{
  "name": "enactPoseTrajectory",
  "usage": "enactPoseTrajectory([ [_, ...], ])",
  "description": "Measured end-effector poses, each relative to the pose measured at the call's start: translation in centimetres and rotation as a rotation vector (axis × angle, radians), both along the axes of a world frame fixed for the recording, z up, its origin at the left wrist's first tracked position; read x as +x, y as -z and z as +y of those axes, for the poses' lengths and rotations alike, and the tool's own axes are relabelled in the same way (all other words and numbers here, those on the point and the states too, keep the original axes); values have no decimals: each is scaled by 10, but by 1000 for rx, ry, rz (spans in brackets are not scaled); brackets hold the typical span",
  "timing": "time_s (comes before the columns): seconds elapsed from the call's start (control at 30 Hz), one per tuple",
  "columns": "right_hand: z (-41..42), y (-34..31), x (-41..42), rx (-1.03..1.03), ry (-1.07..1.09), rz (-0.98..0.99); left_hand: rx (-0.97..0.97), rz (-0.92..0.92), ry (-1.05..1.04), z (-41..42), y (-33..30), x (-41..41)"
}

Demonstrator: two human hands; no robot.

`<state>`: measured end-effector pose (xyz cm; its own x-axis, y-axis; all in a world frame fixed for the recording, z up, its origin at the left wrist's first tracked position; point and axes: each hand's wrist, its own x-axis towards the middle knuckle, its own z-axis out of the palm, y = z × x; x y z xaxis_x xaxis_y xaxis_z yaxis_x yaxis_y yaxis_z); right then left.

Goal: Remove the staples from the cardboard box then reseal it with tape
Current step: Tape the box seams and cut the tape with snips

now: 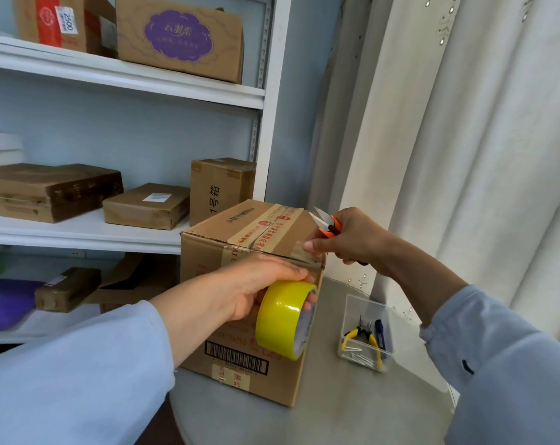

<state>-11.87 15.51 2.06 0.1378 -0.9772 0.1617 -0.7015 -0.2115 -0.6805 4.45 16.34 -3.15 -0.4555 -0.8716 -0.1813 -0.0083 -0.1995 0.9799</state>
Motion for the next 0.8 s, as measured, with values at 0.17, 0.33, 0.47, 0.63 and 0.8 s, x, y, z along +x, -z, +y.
enactPoseTrajectory([
  [0.17, -7, -4, -5, 40, -4, 8, 26, -33, -9, -3, -4, -6],
  [0.33, -10, 1, -7, 39, -26, 54, 1, -71, -28, -4, -2, -9],
  [0.47, -12, 5, -9, 29, -35, 48, 43, -49, -58, -6, 2, -10],
  [0.63, -15, 6, -7, 28, -51, 60, 51, -43, -75, -7, 2, -9],
  [0.8, -19, 7, -6, 14, -53, 133, 28, -41, -67, -8, 4, -8],
])
